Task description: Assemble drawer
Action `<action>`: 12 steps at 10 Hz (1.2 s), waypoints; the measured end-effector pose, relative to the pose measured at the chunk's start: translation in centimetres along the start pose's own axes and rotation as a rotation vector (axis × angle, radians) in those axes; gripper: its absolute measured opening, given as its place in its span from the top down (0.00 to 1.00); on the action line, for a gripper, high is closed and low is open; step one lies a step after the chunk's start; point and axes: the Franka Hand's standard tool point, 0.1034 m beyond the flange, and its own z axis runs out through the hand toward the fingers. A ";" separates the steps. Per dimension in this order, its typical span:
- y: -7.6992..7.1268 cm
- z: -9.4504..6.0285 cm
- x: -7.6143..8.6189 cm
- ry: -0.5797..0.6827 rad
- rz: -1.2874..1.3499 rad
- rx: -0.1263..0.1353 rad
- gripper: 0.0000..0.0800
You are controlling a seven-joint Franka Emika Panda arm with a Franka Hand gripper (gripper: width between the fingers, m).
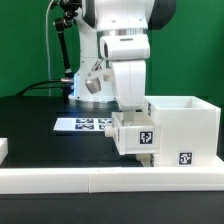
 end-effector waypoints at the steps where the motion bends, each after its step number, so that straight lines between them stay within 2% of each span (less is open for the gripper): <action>1: 0.3 -1.4 -0.7 -0.015 -0.007 0.008 0.19; 2: 0.8 -2.8 -1.9 -0.029 -0.009 0.013 0.19; 3: 1.3 -3.5 -3.0 -0.035 -0.008 0.013 0.19; 4: 1.8 -4.1 -4.2 -0.039 -0.017 0.003 0.19; 6: 1.6 -3.8 -4.4 -0.037 -0.011 0.008 0.19; 7: 1.5 -3.4 -4.8 -0.025 -0.034 0.009 0.19; 9: 1.5 -0.9 -6.6 0.074 -0.059 0.018 0.19; 11: 2.9 0.2 -7.3 0.156 -0.073 0.019 0.19; 12: 3.4 0.6 -7.4 0.187 -0.059 0.029 0.19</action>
Offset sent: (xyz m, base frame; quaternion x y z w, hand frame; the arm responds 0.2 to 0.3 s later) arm 0.0167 -0.0543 0.0392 -0.0059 -0.0041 -0.0278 0.9996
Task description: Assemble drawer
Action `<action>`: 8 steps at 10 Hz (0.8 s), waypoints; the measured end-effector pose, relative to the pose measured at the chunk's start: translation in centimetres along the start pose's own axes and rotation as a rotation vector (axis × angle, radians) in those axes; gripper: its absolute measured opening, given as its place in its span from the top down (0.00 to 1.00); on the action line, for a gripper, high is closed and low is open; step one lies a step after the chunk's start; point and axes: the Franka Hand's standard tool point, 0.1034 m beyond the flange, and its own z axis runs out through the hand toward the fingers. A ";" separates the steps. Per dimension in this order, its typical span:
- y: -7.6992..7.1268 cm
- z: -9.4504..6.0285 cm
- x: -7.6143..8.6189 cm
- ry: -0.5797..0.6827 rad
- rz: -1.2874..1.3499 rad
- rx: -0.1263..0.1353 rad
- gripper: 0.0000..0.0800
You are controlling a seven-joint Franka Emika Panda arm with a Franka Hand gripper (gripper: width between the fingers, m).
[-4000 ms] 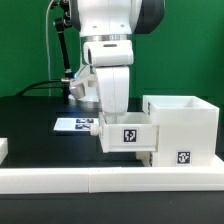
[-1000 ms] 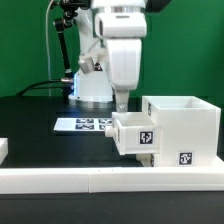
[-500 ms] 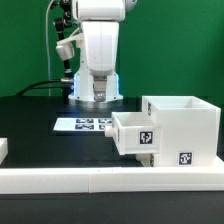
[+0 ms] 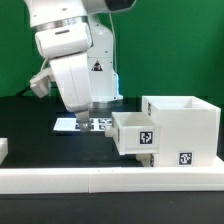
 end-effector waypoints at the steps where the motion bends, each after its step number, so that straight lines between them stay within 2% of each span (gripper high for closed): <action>1: 0.5 0.3 0.3 0.015 0.000 -0.002 0.19; 2: 0.7 0.9 1.4 0.021 0.022 0.000 0.19; 4: 0.0 2.5 2.9 0.027 -0.015 0.050 0.19; 6: 0.0 2.4 2.5 0.026 -0.007 0.045 0.19; 8: -0.2 2.8 3.1 0.031 -0.010 0.053 0.19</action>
Offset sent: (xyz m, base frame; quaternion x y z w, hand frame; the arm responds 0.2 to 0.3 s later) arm -0.0181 0.0312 -0.0312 0.0981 -0.0250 -0.0500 0.9936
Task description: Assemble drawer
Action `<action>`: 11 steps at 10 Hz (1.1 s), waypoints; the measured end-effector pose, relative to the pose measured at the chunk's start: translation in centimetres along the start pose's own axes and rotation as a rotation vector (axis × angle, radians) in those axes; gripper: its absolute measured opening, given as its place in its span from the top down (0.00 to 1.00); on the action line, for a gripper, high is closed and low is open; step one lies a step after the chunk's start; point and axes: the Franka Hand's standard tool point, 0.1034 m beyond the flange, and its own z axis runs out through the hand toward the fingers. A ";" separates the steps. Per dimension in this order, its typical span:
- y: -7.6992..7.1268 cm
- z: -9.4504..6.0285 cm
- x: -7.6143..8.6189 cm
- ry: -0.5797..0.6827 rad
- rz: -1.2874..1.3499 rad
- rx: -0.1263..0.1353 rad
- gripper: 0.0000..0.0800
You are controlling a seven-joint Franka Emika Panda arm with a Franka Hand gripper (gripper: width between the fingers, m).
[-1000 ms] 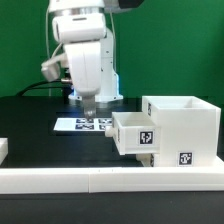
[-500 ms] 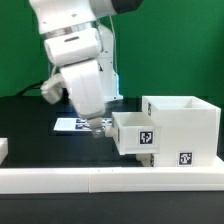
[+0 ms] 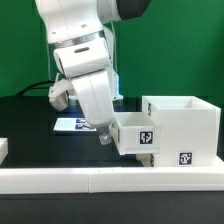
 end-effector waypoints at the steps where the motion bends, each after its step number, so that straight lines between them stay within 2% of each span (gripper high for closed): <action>1: 0.2 0.0 0.7 0.002 0.000 -0.002 0.19; 5: 0.7 0.3 2.9 0.008 -0.009 0.001 0.19; 11: 0.8 0.7 4.2 -0.023 0.020 0.004 0.19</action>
Offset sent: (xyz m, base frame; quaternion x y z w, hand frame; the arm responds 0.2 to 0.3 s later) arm 0.0105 0.0252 0.0083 -0.0029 0.0086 -0.0035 1.0000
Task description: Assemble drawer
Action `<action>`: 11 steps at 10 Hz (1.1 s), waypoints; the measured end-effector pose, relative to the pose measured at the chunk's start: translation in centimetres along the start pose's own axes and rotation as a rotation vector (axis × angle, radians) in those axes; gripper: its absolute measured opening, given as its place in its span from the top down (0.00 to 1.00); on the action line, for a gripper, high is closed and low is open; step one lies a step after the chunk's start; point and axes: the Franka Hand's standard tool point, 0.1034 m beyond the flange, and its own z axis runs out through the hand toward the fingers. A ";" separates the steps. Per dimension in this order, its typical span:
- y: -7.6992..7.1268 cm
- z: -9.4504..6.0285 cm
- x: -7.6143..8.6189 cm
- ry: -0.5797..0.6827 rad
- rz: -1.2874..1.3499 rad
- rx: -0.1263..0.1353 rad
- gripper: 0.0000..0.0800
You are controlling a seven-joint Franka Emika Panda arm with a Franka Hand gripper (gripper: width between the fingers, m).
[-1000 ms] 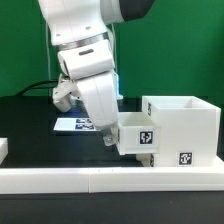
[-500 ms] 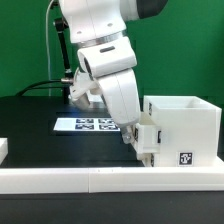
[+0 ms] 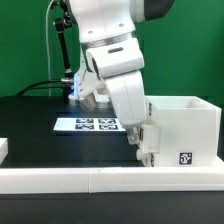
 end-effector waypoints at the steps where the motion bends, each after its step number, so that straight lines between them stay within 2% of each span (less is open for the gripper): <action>1: 0.1 0.0 0.0 -0.012 -0.005 0.001 0.19; 4: 0.4 -0.2 0.7 -0.053 0.008 0.013 0.19; 11: 0.4 0.4 1.3 -0.050 0.025 0.018 0.19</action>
Offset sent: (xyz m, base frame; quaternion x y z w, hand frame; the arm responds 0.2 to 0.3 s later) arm 0.0118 0.0345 0.0094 0.0294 -0.0148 -0.0003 0.9995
